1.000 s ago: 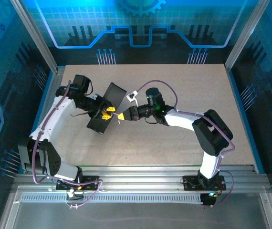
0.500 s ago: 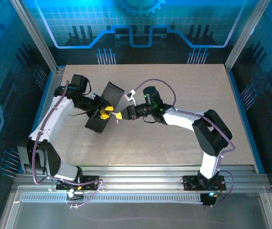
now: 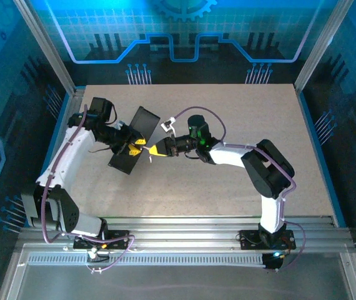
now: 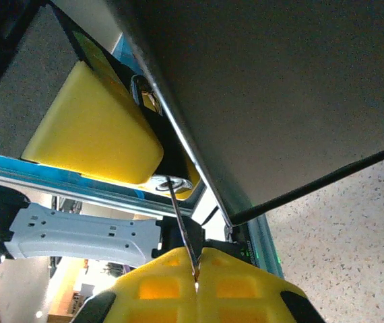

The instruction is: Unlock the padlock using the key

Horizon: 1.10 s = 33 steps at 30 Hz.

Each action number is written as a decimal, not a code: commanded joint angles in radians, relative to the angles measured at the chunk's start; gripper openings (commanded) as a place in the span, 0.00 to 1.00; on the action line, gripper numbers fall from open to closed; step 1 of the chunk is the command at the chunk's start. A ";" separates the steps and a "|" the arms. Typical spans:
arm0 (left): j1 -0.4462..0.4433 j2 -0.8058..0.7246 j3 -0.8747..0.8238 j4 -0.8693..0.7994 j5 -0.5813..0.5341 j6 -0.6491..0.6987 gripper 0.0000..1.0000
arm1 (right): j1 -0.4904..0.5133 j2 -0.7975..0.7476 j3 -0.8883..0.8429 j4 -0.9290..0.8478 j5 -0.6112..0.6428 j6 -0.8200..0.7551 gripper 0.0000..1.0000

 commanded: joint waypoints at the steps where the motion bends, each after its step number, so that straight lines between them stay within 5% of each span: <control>1: -0.026 -0.023 0.016 0.002 0.093 0.036 0.00 | 0.026 -0.082 0.016 -0.012 0.069 -0.133 0.00; 7: -0.026 -0.020 0.011 0.009 0.093 0.029 0.00 | 0.077 -0.171 0.023 -0.229 0.164 -0.430 0.00; 18: -0.023 -0.025 0.006 0.028 0.095 0.010 0.00 | 0.074 -0.134 -0.027 0.007 0.042 -0.291 0.00; 24: -0.014 -0.035 -0.005 0.054 0.098 -0.019 0.00 | 0.110 -0.162 -0.015 -0.165 0.069 -0.448 0.00; 33: -0.011 -0.042 -0.021 0.053 0.093 -0.016 0.00 | 0.113 -0.162 -0.039 -0.087 0.105 -0.392 0.00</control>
